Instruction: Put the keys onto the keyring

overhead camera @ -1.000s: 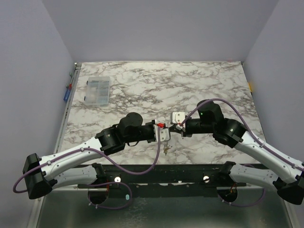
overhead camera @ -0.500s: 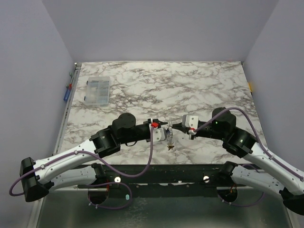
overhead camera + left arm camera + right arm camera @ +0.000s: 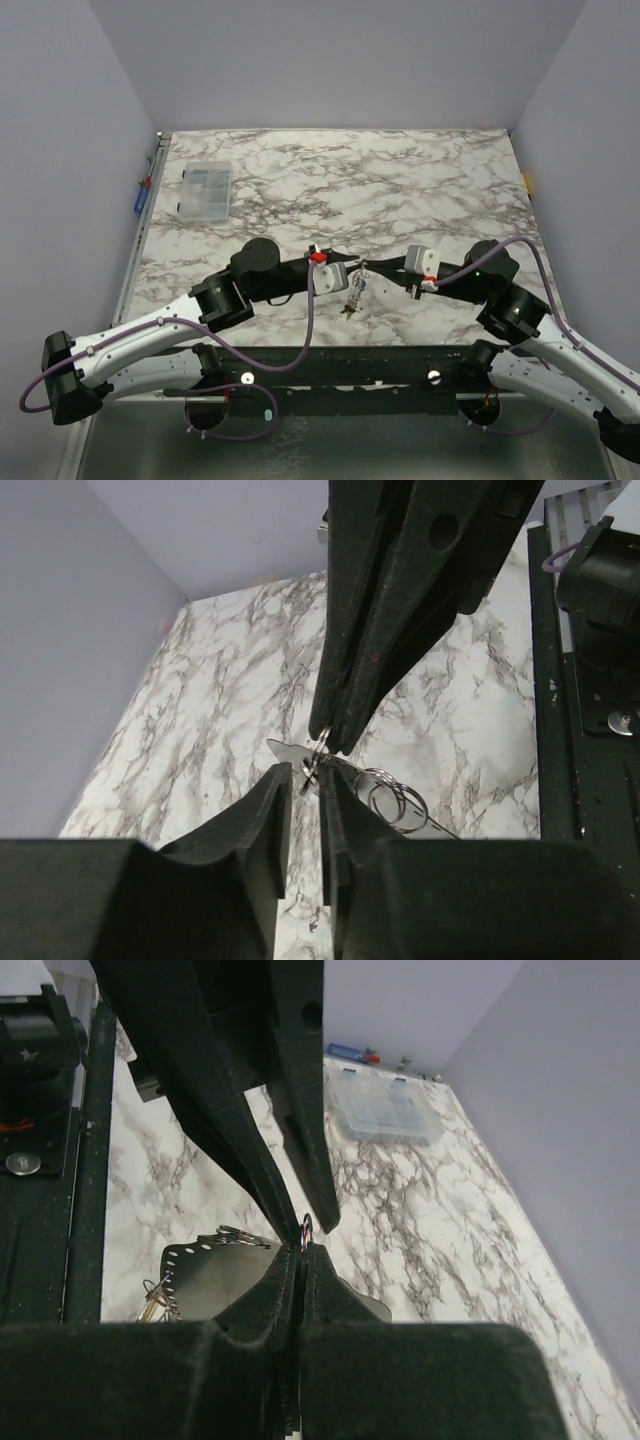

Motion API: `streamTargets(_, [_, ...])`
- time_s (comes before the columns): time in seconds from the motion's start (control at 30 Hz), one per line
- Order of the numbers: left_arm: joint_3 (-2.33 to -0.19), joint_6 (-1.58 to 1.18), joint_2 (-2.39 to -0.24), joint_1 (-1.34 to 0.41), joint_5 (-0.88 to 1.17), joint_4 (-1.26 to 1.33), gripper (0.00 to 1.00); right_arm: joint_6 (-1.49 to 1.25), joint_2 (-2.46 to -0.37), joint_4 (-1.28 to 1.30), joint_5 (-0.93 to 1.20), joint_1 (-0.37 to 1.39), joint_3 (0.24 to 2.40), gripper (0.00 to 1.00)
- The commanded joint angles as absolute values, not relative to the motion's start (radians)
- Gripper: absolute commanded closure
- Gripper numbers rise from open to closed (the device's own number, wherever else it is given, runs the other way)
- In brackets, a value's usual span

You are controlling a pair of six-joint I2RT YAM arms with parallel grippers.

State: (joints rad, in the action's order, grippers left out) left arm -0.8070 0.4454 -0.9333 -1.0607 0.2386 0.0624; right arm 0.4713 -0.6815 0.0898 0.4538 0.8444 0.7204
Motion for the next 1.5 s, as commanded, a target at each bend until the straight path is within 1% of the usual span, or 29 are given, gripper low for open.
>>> streamTargets(0.0, [-0.787, 0.416, -0.939, -1.063, 0.254, 0.120, 0.86, 0.421, -0.652, -0.035, 0.486, 0.847, 0.719, 0.99])
streamTargets(0.03, [-0.785, 0.415, -0.939, -1.063, 0.253, 0.122, 0.90, 0.419, -0.649, -0.037, 0.486, 0.847, 0.719, 1.00])
streamTargets(0.1, [-0.783, 0.412, -0.937, -1.063, 0.251, 0.122, 0.94, 0.415, -0.641, -0.041, 0.481, 0.847, 0.718, 0.99])
streamTargets(0.17, [-0.780, 0.407, -0.932, -1.063, 0.249, 0.123, 0.95, 0.409, -0.631, -0.058, 0.468, 0.847, 0.710, 0.99])
streamTargets(0.27, [-0.770, 0.400, -0.923, -1.062, 0.247, 0.129, 0.95, 0.391, -0.612, -0.098, 0.457, 0.847, 0.693, 1.00])
streamTargets(0.5, [-0.738, 0.376, -0.903, -1.063, 0.223, 0.165, 0.92, 0.351, -0.602, -0.162, 0.460, 0.847, 0.679, 0.99])
streamTargets(0.6, [-0.725, 0.370, -0.897, -1.063, 0.221, 0.177, 0.89, 0.345, -0.594, -0.171, 0.458, 0.847, 0.678, 0.99])
streamTargets(0.83, [-0.710, 0.368, -0.893, -1.063, 0.221, 0.189, 0.87, 0.336, -0.585, -0.173, 0.457, 0.847, 0.682, 1.00])
streamTargets(0.9, [-0.709, 0.370, -0.893, -1.063, 0.221, 0.191, 0.87, 0.336, -0.588, -0.170, 0.459, 0.847, 0.683, 0.99])
streamTargets(1.0, [-0.709, 0.367, -0.893, -1.063, 0.226, 0.203, 0.91, 0.333, -0.593, -0.168, 0.468, 0.847, 0.683, 0.99])
streamTargets(1.07, [-0.710, 0.365, -0.892, -1.063, 0.224, 0.209, 0.90, 0.335, -0.598, -0.163, 0.470, 0.847, 0.685, 0.99])
streamTargets(1.1, [-0.711, 0.367, -0.890, -1.063, 0.224, 0.209, 0.87, 0.335, -0.601, -0.161, 0.469, 0.847, 0.687, 0.99])
streamTargets(1.2, [-0.715, 0.375, -0.874, -1.063, 0.224, 0.204, 0.71, 0.335, -0.602, -0.157, 0.474, 0.847, 0.687, 0.99])
streamTargets(1.27, [-0.724, 0.388, -0.861, -1.063, 0.223, 0.176, 0.65, 0.337, -0.600, -0.149, 0.475, 0.847, 0.689, 0.99])
streamTargets(1.37, [-0.754, 0.412, -0.849, -1.064, 0.223, 0.103, 0.60, 0.345, -0.602, -0.121, 0.489, 0.847, 0.702, 0.99])
streamTargets(1.47, [-0.777, 0.416, -0.841, -1.064, 0.239, 0.064, 0.62, 0.357, -0.608, -0.091, 0.501, 0.847, 0.712, 0.99])
